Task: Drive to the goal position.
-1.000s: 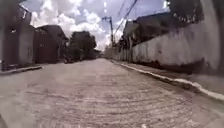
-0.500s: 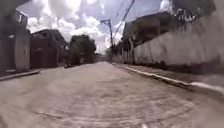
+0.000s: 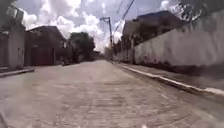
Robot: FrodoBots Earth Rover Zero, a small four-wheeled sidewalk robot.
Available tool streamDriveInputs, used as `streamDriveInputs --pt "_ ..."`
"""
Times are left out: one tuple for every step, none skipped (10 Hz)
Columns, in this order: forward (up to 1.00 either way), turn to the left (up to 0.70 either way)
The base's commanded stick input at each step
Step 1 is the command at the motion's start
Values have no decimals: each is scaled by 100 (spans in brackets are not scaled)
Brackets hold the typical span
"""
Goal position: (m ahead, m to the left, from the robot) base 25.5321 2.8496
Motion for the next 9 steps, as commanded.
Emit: streamDriveInputs --pt "100 0" --pt "100 0" --pt "100 0" --pt "100 0" --pt "98 0" --pt "84 0" --pt "69 0" --pt "55 0" --pt "40 0"
